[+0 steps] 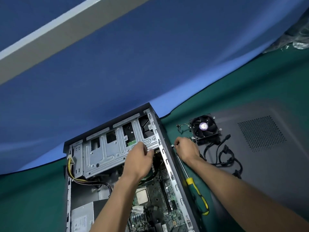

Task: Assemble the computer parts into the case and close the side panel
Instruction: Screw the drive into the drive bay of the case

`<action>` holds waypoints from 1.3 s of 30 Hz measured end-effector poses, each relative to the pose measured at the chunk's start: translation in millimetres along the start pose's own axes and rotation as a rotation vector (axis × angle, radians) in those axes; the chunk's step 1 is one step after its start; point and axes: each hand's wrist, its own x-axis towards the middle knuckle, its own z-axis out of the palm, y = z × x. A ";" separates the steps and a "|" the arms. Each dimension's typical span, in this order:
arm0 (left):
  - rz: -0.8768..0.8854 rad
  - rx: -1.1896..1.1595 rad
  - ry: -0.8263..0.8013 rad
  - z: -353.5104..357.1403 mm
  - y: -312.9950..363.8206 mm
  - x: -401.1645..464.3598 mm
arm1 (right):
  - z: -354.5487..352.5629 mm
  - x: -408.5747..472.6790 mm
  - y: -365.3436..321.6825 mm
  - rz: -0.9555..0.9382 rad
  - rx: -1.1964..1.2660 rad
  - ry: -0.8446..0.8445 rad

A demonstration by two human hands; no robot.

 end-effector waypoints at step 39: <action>-0.075 -0.938 -0.081 4.9 65.1 -40.4 | -75.3 -93.8 -38.3 -0.044 1.105 0.045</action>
